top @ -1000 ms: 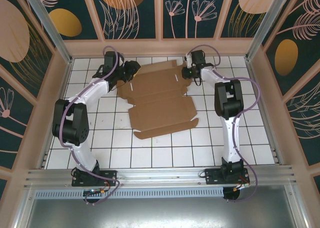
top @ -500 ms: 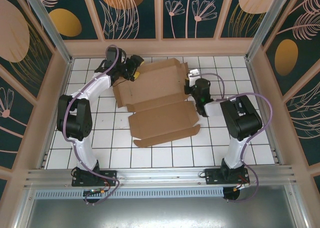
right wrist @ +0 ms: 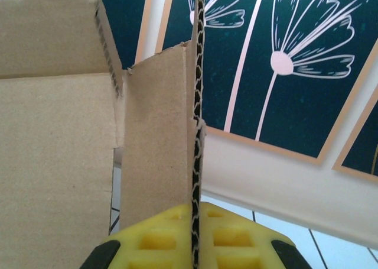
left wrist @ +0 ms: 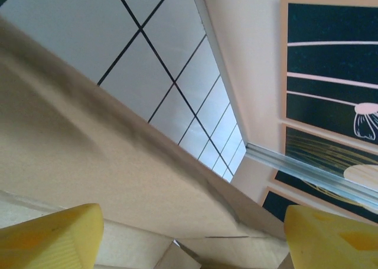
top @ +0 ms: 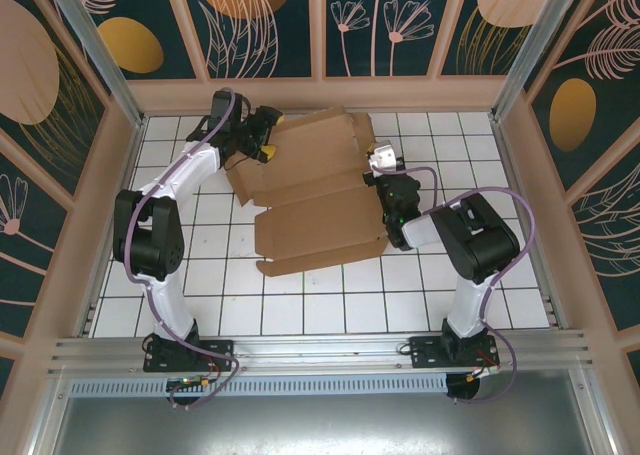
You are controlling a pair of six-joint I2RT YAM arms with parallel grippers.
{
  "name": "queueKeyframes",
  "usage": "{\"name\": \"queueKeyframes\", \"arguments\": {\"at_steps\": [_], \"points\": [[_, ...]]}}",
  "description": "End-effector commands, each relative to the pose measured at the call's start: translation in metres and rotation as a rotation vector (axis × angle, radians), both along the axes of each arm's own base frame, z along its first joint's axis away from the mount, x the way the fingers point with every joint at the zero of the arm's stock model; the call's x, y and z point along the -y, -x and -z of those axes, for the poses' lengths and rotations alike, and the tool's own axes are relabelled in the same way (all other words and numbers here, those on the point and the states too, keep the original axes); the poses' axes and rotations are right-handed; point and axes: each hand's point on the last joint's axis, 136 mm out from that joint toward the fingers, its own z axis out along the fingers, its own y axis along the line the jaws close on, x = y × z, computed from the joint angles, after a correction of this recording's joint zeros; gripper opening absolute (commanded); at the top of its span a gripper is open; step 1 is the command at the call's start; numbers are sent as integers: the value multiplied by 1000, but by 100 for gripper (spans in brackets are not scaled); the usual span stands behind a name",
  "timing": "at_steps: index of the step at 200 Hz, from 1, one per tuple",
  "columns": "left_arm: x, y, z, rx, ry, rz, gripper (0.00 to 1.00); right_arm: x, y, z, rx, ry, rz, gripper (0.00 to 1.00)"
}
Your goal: Fold the paper box
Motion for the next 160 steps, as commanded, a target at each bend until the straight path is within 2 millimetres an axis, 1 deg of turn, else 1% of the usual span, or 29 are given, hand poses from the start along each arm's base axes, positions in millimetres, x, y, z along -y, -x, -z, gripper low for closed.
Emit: {"name": "queueKeyframes", "arguments": {"at_steps": [1,45,58,72,100,116,122,126,137,148,156,160], "points": [[-12,-3,-2,-55,72,-100,74,7,9,-25,113,-31,38,0],[-24,-7,2,-54,107,-137,57,11,16,-24,125,-31,45,0],[-26,-8,0,-42,113,-146,50,12,16,-23,122,-37,44,0],[-26,-10,-4,-20,128,-144,38,9,17,-21,114,-35,32,0],[-21,-15,-13,30,179,-134,11,2,14,-8,62,-10,24,0],[-20,-16,-19,64,202,-132,0,-2,11,-1,19,0,27,0],[-19,-17,-21,78,211,-132,0,-4,8,3,-8,5,23,0],[-20,-17,-23,86,216,-132,0,-6,7,6,-26,7,15,4],[-19,-18,-26,114,227,-127,0,-15,5,13,-77,18,-27,19],[-18,-19,-31,164,241,-119,0,-25,6,18,-120,30,-86,29],[-17,-18,-37,218,263,-114,0,-31,8,18,-141,16,-124,35],[-18,-17,-37,239,270,-117,0,-34,10,16,-149,10,-148,38]]}}
